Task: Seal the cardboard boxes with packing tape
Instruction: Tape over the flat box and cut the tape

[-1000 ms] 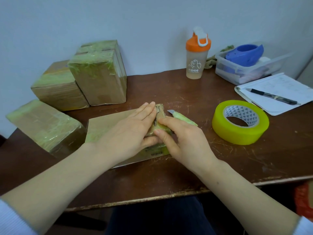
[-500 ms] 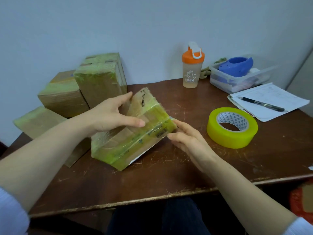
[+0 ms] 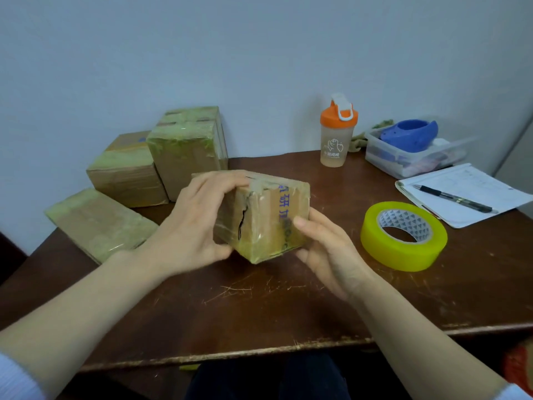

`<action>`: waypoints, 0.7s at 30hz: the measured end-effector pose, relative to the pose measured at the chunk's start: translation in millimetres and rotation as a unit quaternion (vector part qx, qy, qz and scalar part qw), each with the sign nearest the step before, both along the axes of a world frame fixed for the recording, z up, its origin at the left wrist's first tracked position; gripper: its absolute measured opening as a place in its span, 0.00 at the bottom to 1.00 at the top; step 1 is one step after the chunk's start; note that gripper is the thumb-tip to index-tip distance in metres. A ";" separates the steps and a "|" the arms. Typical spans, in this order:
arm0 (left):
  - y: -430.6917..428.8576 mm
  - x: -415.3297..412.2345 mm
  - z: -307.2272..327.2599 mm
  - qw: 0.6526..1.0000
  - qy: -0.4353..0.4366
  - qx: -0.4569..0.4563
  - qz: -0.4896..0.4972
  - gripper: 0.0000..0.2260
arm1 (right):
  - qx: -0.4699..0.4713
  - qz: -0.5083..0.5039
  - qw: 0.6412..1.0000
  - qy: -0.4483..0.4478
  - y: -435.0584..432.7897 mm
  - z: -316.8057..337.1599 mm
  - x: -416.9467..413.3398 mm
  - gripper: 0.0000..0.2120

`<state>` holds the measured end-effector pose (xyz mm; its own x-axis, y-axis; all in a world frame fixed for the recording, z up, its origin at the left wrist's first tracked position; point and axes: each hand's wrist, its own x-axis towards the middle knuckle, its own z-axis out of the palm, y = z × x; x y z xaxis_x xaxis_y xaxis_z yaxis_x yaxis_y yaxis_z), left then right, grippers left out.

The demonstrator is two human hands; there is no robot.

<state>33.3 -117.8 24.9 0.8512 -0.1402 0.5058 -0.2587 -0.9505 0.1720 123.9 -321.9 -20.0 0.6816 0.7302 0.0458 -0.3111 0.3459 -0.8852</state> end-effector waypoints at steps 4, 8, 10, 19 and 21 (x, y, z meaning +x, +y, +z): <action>4.1 -7.1 -25.4 0.991 -0.080 0.107 -0.008 0.38 | -0.032 -0.004 0.996 0.087 2.2 -2.8 2.8 0.33; 3.0 -13.1 -46.8 0.987 -0.115 0.114 -0.010 0.37 | -0.083 -0.009 0.993 0.080 8.3 -7.7 3.0 0.27; 2.4 -14.1 -49.1 0.988 -0.108 0.110 -0.013 0.38 | -0.095 -0.029 0.992 0.073 12.4 -12.0 1.6 0.23; -11.5 -25.9 -33.1 0.998 -0.037 -0.030 -0.029 0.22 | -0.084 -0.090 0.992 0.034 14.4 -22.1 5.3 0.12; -16.3 -23.5 -31.0 0.998 -0.045 -0.031 -0.022 0.26 | -0.078 -0.093 0.992 0.029 15.3 -22.6 4.8 0.13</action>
<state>9.8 -134.1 -6.1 0.7952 -0.1422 0.5895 -0.3163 -0.9266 0.2033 128.7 -306.6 -42.6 0.8032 0.5870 -0.1016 -0.3073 0.2622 -0.9148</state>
